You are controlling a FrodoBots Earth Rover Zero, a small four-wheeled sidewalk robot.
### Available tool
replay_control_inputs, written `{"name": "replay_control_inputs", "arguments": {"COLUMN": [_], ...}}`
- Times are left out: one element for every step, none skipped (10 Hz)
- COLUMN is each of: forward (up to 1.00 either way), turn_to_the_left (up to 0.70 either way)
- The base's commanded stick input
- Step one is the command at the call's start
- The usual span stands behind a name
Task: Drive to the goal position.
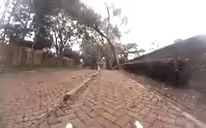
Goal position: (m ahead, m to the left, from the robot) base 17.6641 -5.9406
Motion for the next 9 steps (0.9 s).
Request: {"name": "replay_control_inputs", "arguments": {"forward": [0.7,0.7,0.7,0.7,0.7,0.7,0.7,0.7,0.7], "turn_to_the_left": [0.01,0.03,0.01,0.0,0.0,0.0,0.02,0.01,0.06]}}
